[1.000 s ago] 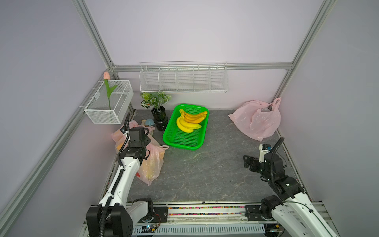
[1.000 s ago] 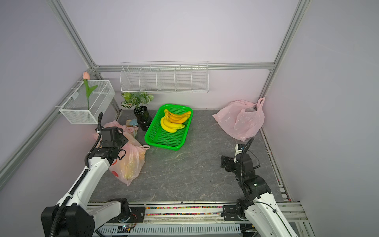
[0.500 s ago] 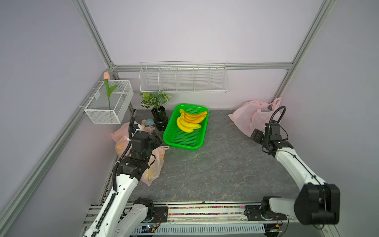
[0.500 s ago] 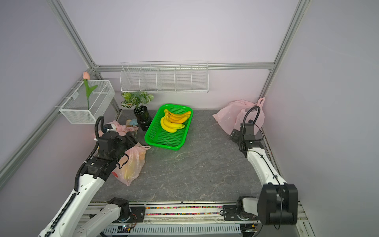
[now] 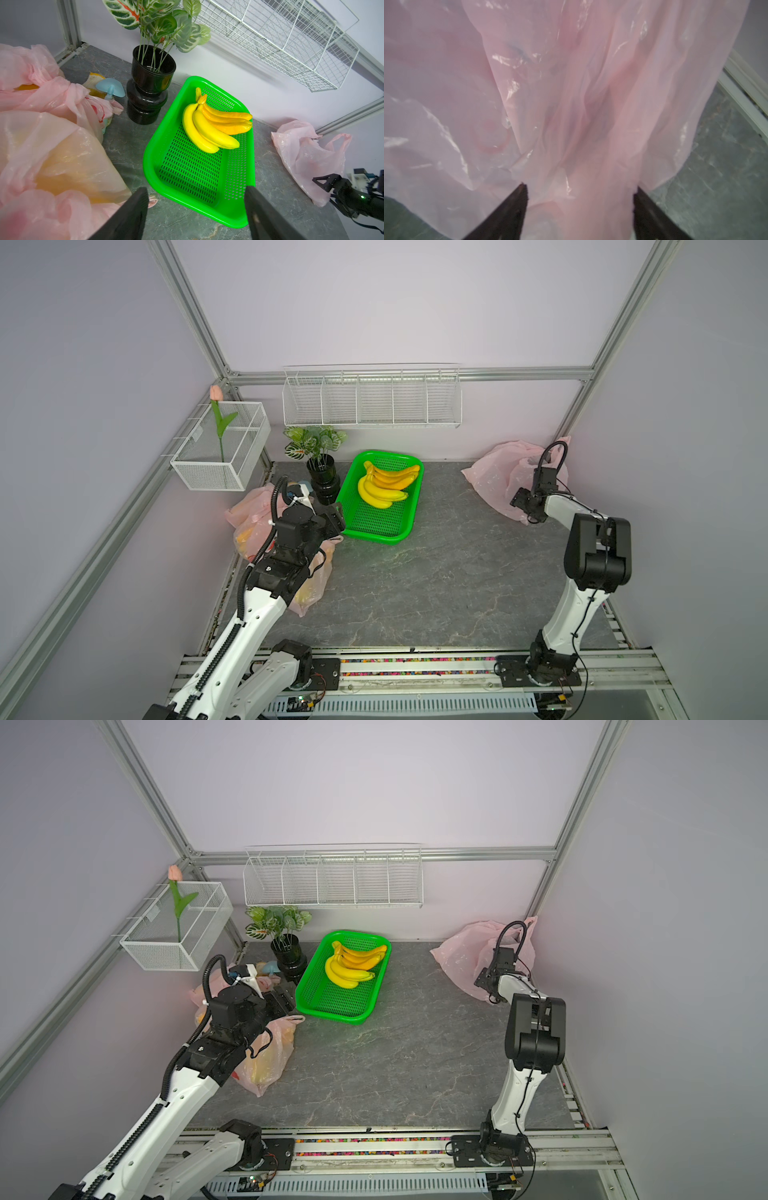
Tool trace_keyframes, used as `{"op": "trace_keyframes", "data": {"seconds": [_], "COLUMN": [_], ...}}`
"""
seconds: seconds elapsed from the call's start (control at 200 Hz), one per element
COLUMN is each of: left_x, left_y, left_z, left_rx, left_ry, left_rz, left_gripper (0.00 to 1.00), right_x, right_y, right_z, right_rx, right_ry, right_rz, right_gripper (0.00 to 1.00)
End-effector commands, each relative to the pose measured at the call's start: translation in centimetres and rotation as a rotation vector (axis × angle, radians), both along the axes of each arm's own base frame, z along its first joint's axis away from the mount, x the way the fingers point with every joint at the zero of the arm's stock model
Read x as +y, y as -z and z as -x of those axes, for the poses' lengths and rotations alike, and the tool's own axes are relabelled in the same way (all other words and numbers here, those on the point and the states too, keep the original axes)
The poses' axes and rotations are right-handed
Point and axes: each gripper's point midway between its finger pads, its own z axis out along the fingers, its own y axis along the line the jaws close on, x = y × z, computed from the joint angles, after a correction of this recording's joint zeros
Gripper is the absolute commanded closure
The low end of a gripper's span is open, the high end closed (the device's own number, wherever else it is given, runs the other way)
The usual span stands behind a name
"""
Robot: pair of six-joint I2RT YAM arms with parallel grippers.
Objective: Place the banana into a plastic bag & tie a knot
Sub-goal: Pick up the plastic bag from the corner of the board.
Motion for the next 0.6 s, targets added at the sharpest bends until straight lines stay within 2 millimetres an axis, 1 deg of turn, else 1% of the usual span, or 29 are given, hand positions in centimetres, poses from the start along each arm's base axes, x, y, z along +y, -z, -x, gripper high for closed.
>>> {"op": "trace_keyframes", "data": {"seconds": [0.0,0.015,0.085,0.1,0.11,0.155,0.17,0.175,0.18,0.185,0.21,0.28,0.285,0.3,0.305,0.315,0.38,0.395,0.405,0.42,0.44,0.45,0.48,0.5,0.515,0.545,0.55,0.56,0.595], "left_x": [-1.2,-1.3,-1.7,-1.8,-1.9,-2.3,-2.5,-2.5,-2.6,-2.6,-2.9,-4.0,-4.0,-4.3,-4.4,-4.6,-5.6,-5.9,-6.1,-6.4,-6.8,-7.0,-7.6,-8.0,-8.3,-8.9,-9.0,-9.3,-10.1], "left_y": [-0.2,-0.2,-0.2,-0.3,-0.2,-0.5,-0.6,-0.7,-0.7,-0.7,-0.7,-0.8,-0.8,-0.9,-0.9,-0.9,-1.1,-1.2,-1.2,-1.2,-1.2,-1.2,-1.2,-1.2,-1.1,-1.1,-1.1,-1.1,-1.1], "left_z": [-0.4,-0.5,-0.7,-0.8,-0.8,-0.8,-0.8,-0.8,-0.8,-0.8,-0.8,-1.0,-1.0,-1.0,-1.0,-1.0,-1.2,-1.2,-1.2,-1.2,-1.3,-1.3,-1.4,-1.4,-1.4,-1.5,-1.6,-1.6,-1.7], "left_rx": [-0.018,-0.016,-0.004,-0.001,0.002,0.006,0.008,0.006,0.007,0.01,0.015,0.031,0.032,0.034,0.035,0.035,0.045,0.049,0.052,0.055,0.061,0.063,0.067,0.068,0.072,0.076,0.075,0.077,0.078], "left_ry": [0.051,0.054,0.066,0.069,0.07,0.082,0.087,0.087,0.089,0.091,0.098,0.125,0.127,0.133,0.136,0.14,0.166,0.175,0.179,0.188,0.198,0.203,0.22,0.231,0.24,0.258,0.26,0.267,0.289], "left_rz": [0.012,0.014,0.024,0.025,0.026,0.024,0.023,0.023,0.022,0.02,0.013,-0.001,-0.002,-0.004,-0.005,-0.007,-0.019,-0.021,-0.025,-0.03,-0.039,-0.044,-0.056,-0.063,-0.069,-0.079,-0.08,-0.083,-0.094], "left_gripper": [0.25,0.25,0.25,0.25,0.25,0.25,0.25,0.25,0.25,0.25,0.25,0.25,0.25,0.25,0.25,0.25,0.25,0.25,0.25,0.25,0.25,0.25,0.25,0.25,0.25,0.25,0.25,0.25,0.25], "right_x": [1.2,1.3,1.9,2.0,2.2,3.2,3.6,3.8,4.0,4.1,5.0,8.0,8.1,8.9,9.1,9.5,12.1,12.6,12.8,13.3,14.0,14.2,15.1,15.1,16.1,16.9,17.0,17.0,17.2], "right_y": [-0.2,-0.3,-0.6,-0.9,-1.0,-2.0,-2.7,-2.6,-3.0,-2.8,-3.5,-4.9,-5.3,-5.1,-5.5,-5.5,-6.1,-6.9,-6.5,-6.5,-7.1,-6.8,-7.0,-7.1,-7.2,-7.6,-7.9,-7.1,-6.9], "right_z": [0.0,0.1,0.6,0.8,0.9,1.4,1.6,1.6,1.8,1.9,2.3,3.8,4.0,4.4,4.6,4.9,7.4,7.9,8.4,9.1,10.0,10.4,11.8,12.6,13.4,14.5,14.5,15.4,17.0], "right_rx": [0.016,0.017,0.015,0.009,0.005,-0.032,-0.053,-0.052,-0.061,-0.06,-0.076,-0.1,-0.108,-0.101,-0.11,-0.107,-0.116,-0.133,-0.12,-0.116,-0.127,-0.117,-0.111,-0.106,-0.102,-0.099,-0.109,-0.082,-0.061], "right_ry": [-0.057,-0.062,-0.081,-0.083,-0.085,-0.11,-0.12,-0.126,-0.129,-0.134,-0.155,-0.238,-0.242,-0.263,-0.268,-0.279,-0.347,-0.359,-0.368,-0.382,-0.402,-0.411,-0.44,-0.446,-0.479,-0.508,-0.511,-0.52,-0.541], "right_rz": [0.001,0.007,0.042,0.053,0.058,0.084,0.089,0.09,0.091,0.092,0.096,0.089,0.087,0.079,0.078,0.071,0.03,0.026,0.024,0.021,0.017,0.014,0.009,0.005,0.003,0.001,0.001,0.001,0.004], "right_gripper": [0.52,0.57,0.87,0.91,0.93,0.93,0.93,0.93,0.93,0.93,0.93,0.93,0.93,0.93,0.93,0.93,0.93,0.93,0.93,0.93,0.93,0.93,0.93,0.93,0.93,0.93,0.93,0.93,0.93]}}
